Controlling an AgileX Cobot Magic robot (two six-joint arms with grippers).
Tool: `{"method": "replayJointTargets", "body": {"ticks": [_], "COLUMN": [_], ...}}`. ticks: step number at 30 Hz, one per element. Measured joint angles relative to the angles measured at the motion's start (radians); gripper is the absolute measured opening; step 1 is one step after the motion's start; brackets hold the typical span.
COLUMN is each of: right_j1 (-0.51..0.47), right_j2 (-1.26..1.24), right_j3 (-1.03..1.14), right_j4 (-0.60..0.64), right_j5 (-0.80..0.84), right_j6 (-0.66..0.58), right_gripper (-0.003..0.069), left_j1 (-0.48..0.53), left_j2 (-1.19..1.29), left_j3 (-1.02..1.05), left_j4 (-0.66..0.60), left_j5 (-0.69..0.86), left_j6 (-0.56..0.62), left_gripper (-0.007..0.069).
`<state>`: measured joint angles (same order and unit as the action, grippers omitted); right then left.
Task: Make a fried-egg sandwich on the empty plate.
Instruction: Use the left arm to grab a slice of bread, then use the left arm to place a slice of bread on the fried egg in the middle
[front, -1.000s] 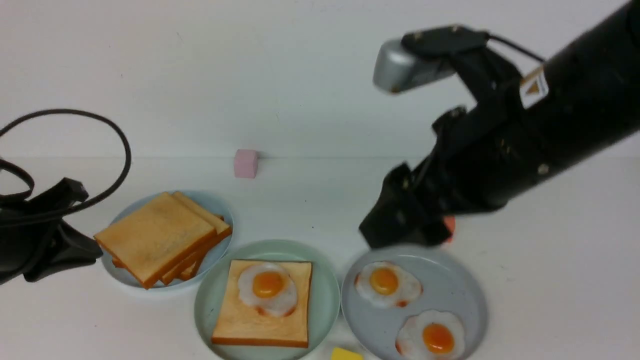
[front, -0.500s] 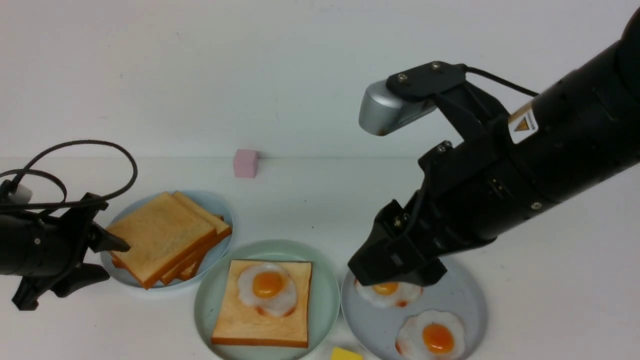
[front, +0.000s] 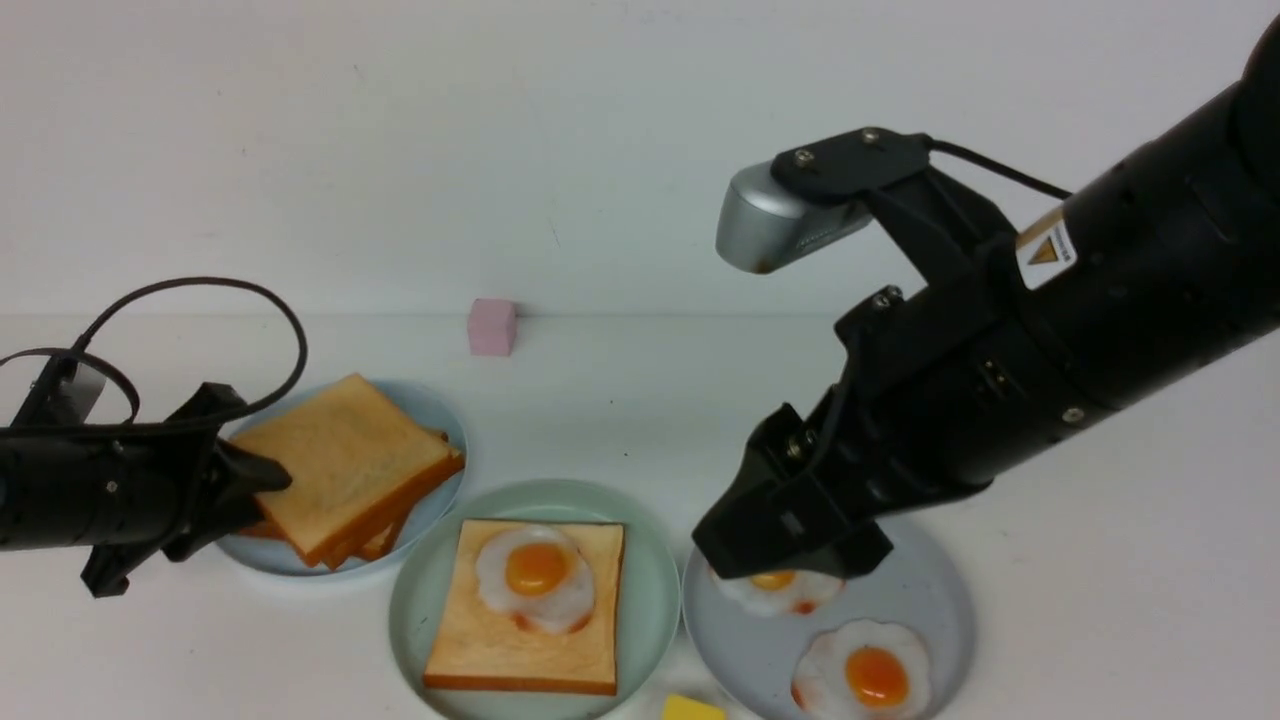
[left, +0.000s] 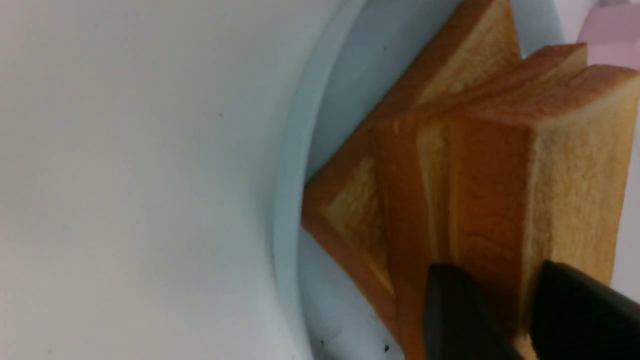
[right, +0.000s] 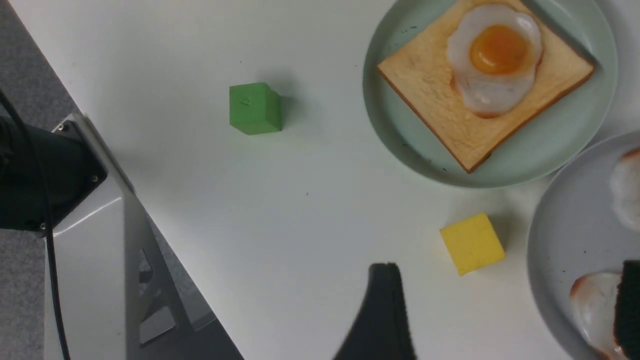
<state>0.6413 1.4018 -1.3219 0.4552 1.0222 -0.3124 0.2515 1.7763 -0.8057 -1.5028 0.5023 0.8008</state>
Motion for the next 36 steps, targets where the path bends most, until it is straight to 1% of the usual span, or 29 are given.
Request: {"method": "replayJointTargets", "body": {"ticks": [2,6,10,12,14,16,18,21,23,25,29,33,36], "right_j1": [0.000,0.001,0.003,0.003,0.003,0.003,0.004,0.004,0.004,0.004,0.005,0.005,0.005], "right_j2": [0.000,0.000,0.000,0.000,0.000,0.000,0.000,0.000,0.000,0.000,0.000,0.000,0.000], "right_j3": [0.000,0.000,0.000,0.000,0.000,0.000,0.000,0.000,0.000,0.000,0.000,0.000,0.000], "right_j4": [0.004,0.005,0.006,0.006,0.006,0.006,0.006,0.006,0.006,0.006,0.006,0.006,0.006], "right_j5": [0.005,0.015,0.024,0.031,0.035,0.038,0.040,0.045,0.046,0.049,0.051,0.055,0.056], "right_j6": [0.000,0.000,0.000,0.000,0.000,0.000,0.000,0.000,0.000,0.000,0.000,0.000,0.000], "right_gripper": [0.0584,0.0584,0.0584,0.0584,0.0584,0.0584,0.0584,0.0584,0.0584,0.0584,0.0584,0.0584,0.0584], "left_j1": [0.001,0.003,0.003,0.003,-0.002,-0.028,-0.082,-0.180,-0.225,-0.267,-0.299,-0.302,-0.302], "left_j2": [-0.001,-0.039,-0.115,-0.155,-0.178,-0.185,-0.185,-0.181,-0.177,-0.159,-0.114,-0.065,-0.009], "left_j3": [-0.001,-0.001,-0.001,-0.001,-0.001,-0.001,-0.001,-0.001,-0.001,-0.001,-0.001,-0.001,-0.004], "left_j4": [0.055,0.154,0.227,0.242,0.244,0.232,0.224,0.242,0.256,0.264,0.264,0.261,0.231], "left_j5": [0.011,0.018,0.028,0.053,0.104,0.163,0.198,0.216,0.213,0.179,0.123,0.121,0.115], "left_j6": [-0.037,-0.088,-0.099,-0.100,-0.096,-0.067,-0.019,0.058,0.088,0.105,0.111,0.113,0.113], "left_gripper": [0.0158,0.0108,0.0085,0.0080,0.0080,0.0080,0.0078,0.0078,0.0078,0.0078,0.0078,0.0078,0.0078]}}
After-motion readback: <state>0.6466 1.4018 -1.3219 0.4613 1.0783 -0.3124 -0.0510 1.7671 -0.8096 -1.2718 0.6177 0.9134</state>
